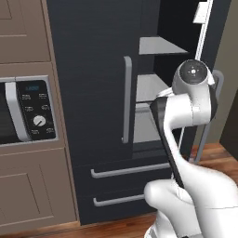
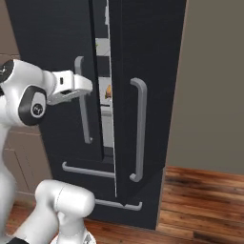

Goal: Gather the mushroom and carrot from the fridge and place them on a tray on the dining counter. Then gather the chicken drumsticks from the fridge and place them on the other tray.

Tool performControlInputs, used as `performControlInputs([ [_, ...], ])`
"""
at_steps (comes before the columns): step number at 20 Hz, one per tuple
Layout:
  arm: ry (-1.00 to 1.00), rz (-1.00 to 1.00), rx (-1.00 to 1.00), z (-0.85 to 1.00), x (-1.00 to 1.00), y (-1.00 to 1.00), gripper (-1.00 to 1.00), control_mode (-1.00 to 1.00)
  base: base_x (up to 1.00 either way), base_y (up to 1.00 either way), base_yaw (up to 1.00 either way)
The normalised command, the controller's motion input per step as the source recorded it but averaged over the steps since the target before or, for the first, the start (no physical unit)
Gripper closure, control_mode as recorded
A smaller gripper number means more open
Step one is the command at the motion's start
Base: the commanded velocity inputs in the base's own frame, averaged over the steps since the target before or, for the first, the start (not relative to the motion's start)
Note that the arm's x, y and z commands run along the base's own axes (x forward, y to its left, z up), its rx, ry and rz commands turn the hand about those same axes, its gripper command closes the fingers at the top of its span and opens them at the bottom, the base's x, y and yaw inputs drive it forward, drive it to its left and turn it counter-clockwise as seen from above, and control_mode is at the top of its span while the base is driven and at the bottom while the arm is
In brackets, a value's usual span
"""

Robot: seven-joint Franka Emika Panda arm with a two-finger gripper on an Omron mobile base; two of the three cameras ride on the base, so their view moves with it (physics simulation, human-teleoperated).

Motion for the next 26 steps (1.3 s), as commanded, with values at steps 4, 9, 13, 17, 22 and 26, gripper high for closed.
performControlInputs([
  [4, 0.06, -0.03, -0.11, -0.06, 0.27, 0.19, -1.0, -1.0, 0.0, 0.0, 0.0],
  [9, 0.07, 0.0, -0.04, -0.07, 0.7, -0.21, -1.0, -1.0, 0.0, 0.0, 0.0],
  [13, 0.06, 0.0, -0.01, -0.02, 0.88, -0.42, -1.0, -1.0, 0.0, 0.0, 0.0],
  [17, 0.14, 0.0, -0.07, 0.0, 1.0, -0.31, -1.0, -1.0, 0.0, 0.0, 0.0],
  [22, 0.12, -0.04, -0.11, -0.02, 0.68, -0.22, -1.0, -1.0, 0.0, 0.0, 0.0],
  [26, 0.07, -0.09, -0.09, -0.07, 0.18, -0.41, -1.0, -1.0, 0.0, 0.0, 0.0],
])
